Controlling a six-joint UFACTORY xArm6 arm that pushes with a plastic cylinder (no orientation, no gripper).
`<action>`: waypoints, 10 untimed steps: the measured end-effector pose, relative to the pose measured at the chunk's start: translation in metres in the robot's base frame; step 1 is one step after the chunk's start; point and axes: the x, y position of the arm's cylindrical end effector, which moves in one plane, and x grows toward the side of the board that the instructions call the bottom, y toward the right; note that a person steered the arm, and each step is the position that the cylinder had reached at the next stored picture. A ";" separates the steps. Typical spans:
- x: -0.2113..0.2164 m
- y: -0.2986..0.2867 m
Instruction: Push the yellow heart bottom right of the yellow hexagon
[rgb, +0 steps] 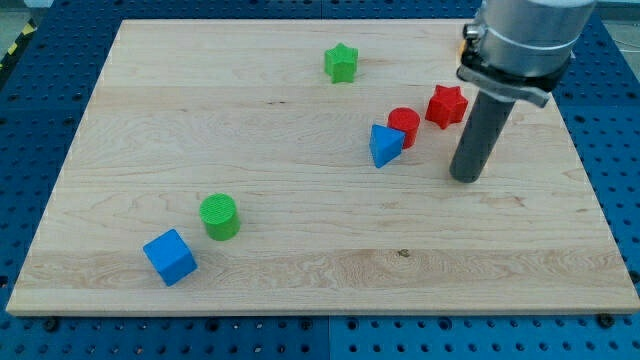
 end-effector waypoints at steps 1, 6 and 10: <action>-0.002 -0.002; -0.038 0.064; -0.117 0.098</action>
